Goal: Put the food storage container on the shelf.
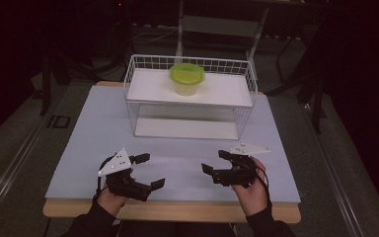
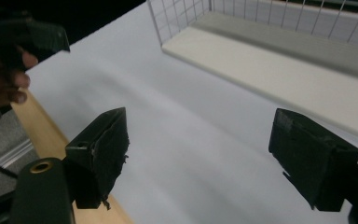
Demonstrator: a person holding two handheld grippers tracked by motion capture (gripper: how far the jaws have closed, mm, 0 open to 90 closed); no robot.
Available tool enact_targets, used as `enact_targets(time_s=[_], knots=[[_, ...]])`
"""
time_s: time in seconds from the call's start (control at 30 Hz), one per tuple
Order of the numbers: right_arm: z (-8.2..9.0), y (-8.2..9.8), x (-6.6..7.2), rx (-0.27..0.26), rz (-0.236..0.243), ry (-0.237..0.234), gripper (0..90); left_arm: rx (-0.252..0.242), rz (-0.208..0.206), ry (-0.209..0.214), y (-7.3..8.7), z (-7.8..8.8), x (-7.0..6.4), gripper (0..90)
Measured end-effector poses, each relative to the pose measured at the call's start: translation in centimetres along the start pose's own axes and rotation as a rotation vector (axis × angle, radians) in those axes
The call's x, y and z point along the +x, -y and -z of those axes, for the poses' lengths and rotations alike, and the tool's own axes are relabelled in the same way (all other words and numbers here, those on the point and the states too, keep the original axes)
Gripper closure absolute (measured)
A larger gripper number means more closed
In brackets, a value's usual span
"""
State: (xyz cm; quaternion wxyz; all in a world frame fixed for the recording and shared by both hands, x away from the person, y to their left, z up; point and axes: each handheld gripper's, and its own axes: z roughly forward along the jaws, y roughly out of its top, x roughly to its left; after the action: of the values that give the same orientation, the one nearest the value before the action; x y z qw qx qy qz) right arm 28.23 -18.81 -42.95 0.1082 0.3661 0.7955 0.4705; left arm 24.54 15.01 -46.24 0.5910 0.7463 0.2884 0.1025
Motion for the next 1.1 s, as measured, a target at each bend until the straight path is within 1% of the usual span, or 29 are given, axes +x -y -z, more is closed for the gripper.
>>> enact_targets(time_s=[0.07, 0.1, 0.17, 0.23, 0.33, 0.4, 0.5, 0.57, 0.63, 0.67, 0.7, 0.73, 0.77, 0.83, 0.87, 0.97, 1.03, 1.1], knots=[[0.1, 0.8, 0.1, 0.008, 0.005, -0.008, 19.4, 0.013, -0.004, 0.006, 0.1, 0.1, -0.1, 1.9], [0.2, 1.2, 0.2, 0.014, 0.014, -0.003, 19.5, 0.013, -0.005, 0.008, 0.2, 0.2, -0.1, 1.9], [0.3, 1.9, 0.1, 0.014, 0.008, -0.016, 19.3, 0.019, -0.009, 0.013, 0.3, 0.4, -0.1, 1.9], [0.3, 2.6, 0.0, 0.020, 0.006, -0.011, 19.4, 0.024, -0.017, 0.007, 0.5, 0.5, 0.0, 1.9], [0.3, 3.5, -0.1, 0.019, 0.009, -0.008, 19.4, 0.031, -0.014, 0.002, 0.8, 0.8, 0.3, 1.9], [0.3, 4.0, -0.3, 0.028, 0.023, -0.002, 19.3, 0.041, -0.024, -0.006, 1.1, 0.9, 0.4, 1.9], [0.3, 4.6, -0.8, 0.033, 0.019, 0.009, 19.2, 0.049, -0.028, -0.014, 1.6, 0.8, 0.6, 1.9], [0.3, 5.0, -1.1, 0.038, 0.014, 0.015, 19.1, 0.064, -0.041, -0.021, 2.1, 0.5, 0.8, 1.9], [0.2, 5.4, -1.5, 0.038, 0.031, 0.041, 18.9, 0.078, -0.033, -0.019, 2.5, 0.2, 1.0, 1.9], [0.1, 5.6, -1.6, 0.045, 0.035, 0.048, 18.9, 0.080, -0.032, -0.018, 2.7, 0.1, 1.2, 1.9], [0.0, 5.8, -1.9, 0.051, 0.028, 0.040, 18.7, 0.080, -0.024, -0.016, 2.8, 0.1, 1.4, 1.9], [-0.1, 6.0, -2.0, 0.054, 0.026, 0.043, 18.7, 0.073, -0.024, -0.017, 2.9, 0.1, 1.5, 1.9], [-0.1, 6.1, -2.2, 0.054, 0.030, 0.043, 18.7, 0.063, -0.037, -0.020, 3.0, 0.1, 1.7, 2.0], [-0.2, 6.2, -2.4, 0.055, 0.035, 0.048, 18.7, 0.076, -0.063, -0.039, 3.2, -0.1, 1.9, 1.9], [-0.2, 6.2, -2.5, 0.056, 0.034, 0.054, 18.7, 0.078, -0.064, -0.043, 3.2, -0.1, 2.0, 2.0], [-0.1, 6.2, -2.6, 0.046, 0.032, 0.067, 18.6, 0.080, -0.059, -0.042, 3.2, 0.0, 2.1, 1.9], [0.0, 6.1, -2.7, 0.041, 0.035, 0.077, 18.6, 0.067, -0.044, -0.040, 3.1, 0.2, 2.0, 1.9], [0.1, 6.1, -2.9, 0.040, 0.033, 0.084, 18.1, 0.058, -0.042, -0.042, 3.0, 0.3, 2.0, 1.9]])
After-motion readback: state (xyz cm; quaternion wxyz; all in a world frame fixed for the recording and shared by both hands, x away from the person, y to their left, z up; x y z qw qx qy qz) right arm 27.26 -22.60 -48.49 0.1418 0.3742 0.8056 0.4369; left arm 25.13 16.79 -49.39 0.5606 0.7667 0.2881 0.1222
